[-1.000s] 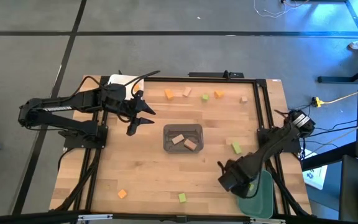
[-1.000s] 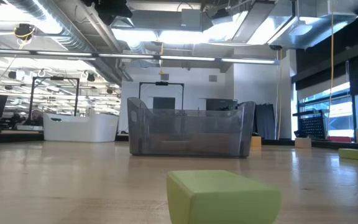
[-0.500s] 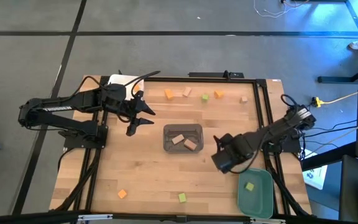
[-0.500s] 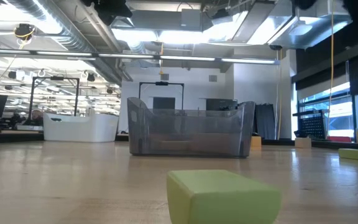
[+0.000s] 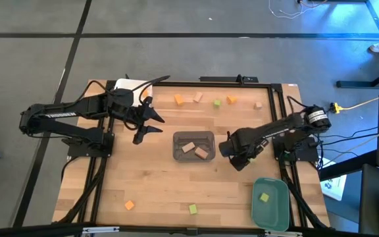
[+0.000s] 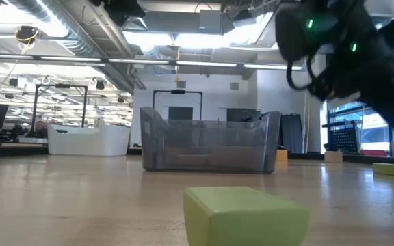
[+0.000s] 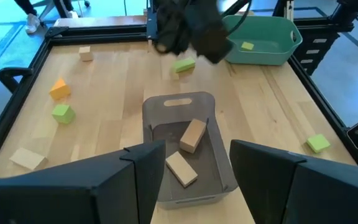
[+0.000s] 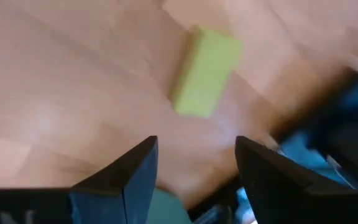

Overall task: Sort & place blocks by color
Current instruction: Put the light green block into the green bin

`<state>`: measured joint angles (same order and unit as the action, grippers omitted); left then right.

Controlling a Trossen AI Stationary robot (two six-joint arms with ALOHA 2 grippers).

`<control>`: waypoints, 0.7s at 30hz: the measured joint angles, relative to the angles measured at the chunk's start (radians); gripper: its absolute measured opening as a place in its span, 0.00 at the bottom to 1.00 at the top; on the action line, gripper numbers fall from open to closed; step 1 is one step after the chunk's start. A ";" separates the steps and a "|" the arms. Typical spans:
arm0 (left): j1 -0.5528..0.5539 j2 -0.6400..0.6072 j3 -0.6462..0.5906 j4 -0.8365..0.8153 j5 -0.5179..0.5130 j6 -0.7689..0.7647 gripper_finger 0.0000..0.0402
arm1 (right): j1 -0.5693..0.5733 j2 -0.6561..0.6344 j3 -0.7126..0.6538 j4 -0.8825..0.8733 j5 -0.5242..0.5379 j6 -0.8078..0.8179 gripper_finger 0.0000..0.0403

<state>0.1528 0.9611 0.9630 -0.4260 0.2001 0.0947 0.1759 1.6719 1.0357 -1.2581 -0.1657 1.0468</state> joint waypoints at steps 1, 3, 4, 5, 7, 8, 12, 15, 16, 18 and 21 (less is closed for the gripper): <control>0.000 0.000 0.000 0.002 0.000 0.001 0.43 | -0.015 0.001 -0.022 0.034 -0.003 -0.012 0.53; 0.000 0.000 0.000 0.002 0.000 0.000 0.43 | -0.042 0.000 -0.057 0.067 -0.011 -0.039 0.53; 0.000 0.000 0.000 0.002 0.000 -0.006 0.43 | -0.053 0.000 -0.070 0.079 -0.011 -0.053 0.53; 0.000 0.000 0.000 0.002 0.000 -0.006 0.43 | -0.065 0.000 -0.081 0.088 -0.005 -0.061 0.53; 0.000 0.000 0.000 0.002 0.000 -0.007 0.43 | -0.085 0.000 -0.098 0.088 0.008 -0.073 0.53; 0.000 0.000 0.000 0.001 0.000 -0.010 0.43 | -0.094 0.000 -0.107 0.090 0.012 -0.086 0.53; 0.000 0.000 0.000 0.001 0.000 -0.022 0.43 | -0.120 0.000 -0.138 0.158 0.012 -0.134 0.53; 0.000 0.000 0.000 0.001 0.000 -0.038 0.43 | -0.133 0.000 -0.168 0.218 0.007 -0.139 0.53; 0.000 0.000 0.000 0.000 0.000 -0.039 0.43 | -0.137 0.000 -0.178 0.227 0.007 -0.139 0.53; 0.000 0.000 0.000 0.001 0.000 -0.040 0.43 | -0.143 0.001 -0.200 0.254 0.007 -0.138 0.53; 0.000 0.000 0.000 0.000 0.000 -0.040 0.43 | -0.151 -0.003 -0.225 0.271 -0.004 -0.135 0.53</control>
<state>0.1532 0.9611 0.9630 -0.4255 0.1997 0.0550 0.0246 1.6688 0.8111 -0.9870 -0.1692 0.9114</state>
